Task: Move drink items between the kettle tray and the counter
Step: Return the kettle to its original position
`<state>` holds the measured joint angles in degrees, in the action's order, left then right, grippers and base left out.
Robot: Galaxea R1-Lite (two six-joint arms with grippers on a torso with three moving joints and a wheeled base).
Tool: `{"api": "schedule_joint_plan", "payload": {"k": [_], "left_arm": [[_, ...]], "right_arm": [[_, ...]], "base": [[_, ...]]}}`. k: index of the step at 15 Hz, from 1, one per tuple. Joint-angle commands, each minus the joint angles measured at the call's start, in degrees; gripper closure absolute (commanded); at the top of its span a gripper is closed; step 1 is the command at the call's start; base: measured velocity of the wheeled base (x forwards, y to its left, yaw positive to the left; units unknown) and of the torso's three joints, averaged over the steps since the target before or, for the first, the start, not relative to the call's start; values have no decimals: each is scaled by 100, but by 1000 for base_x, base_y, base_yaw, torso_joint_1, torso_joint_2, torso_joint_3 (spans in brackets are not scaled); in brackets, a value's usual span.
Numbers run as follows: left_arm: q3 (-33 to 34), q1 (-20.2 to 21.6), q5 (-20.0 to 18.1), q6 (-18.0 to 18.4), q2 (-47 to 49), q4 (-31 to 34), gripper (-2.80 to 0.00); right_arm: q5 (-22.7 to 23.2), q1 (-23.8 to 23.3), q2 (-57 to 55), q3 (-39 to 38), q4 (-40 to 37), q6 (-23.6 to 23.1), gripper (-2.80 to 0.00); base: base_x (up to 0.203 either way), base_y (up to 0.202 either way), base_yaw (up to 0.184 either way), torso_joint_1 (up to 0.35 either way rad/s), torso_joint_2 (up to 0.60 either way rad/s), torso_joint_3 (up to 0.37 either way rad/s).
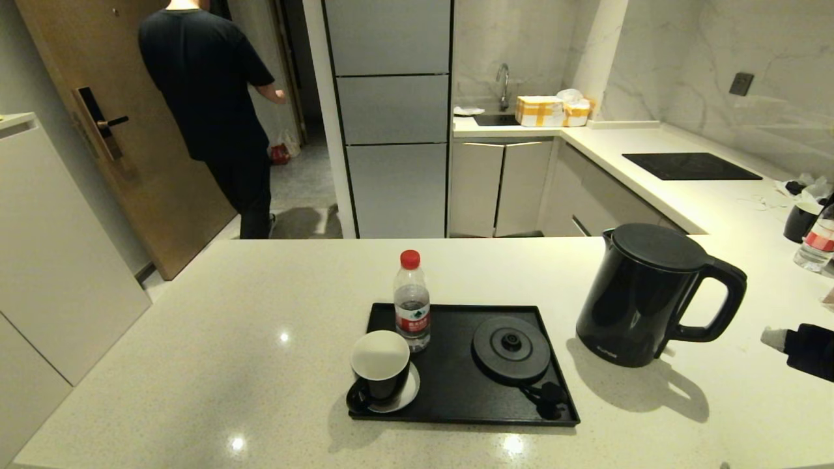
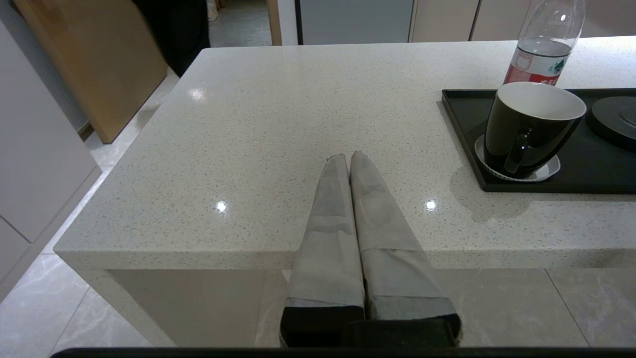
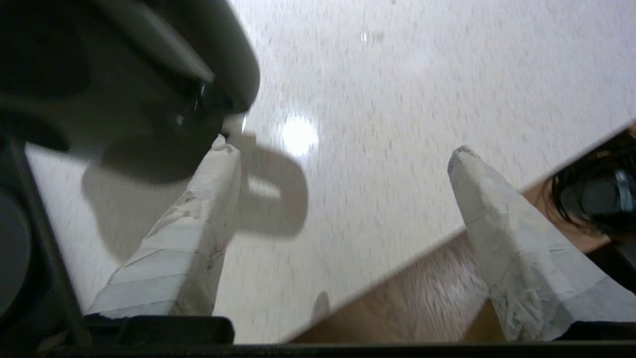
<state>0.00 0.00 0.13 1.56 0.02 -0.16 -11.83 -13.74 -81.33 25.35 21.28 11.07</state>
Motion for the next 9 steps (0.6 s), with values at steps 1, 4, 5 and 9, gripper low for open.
{"api": "schedule_joint_plan", "payload": {"k": [1, 4, 5, 9], "left_arm": [[0, 0, 4, 2, -10, -2, 0], [0, 0, 4, 2, -8, -2, 0], [0, 0, 4, 2, -11, -2, 0], [0, 0, 4, 2, -11, -2, 0]], "right_arm": [[14, -67, -871, -187, 950, -28, -280], [42, 49, -1732, -273, 2092, -266, -280], [46, 162, -1992, -241, 2401, -454, -280], [22, 450, -2438, 166, 2570, -641, -280]], "base": [[0, 0, 0, 0, 0, 0], [0, 0, 0, 0, 0, 0], [0, 0, 0, 0, 0, 0], [0, 0, 0, 0, 0, 0]]}}
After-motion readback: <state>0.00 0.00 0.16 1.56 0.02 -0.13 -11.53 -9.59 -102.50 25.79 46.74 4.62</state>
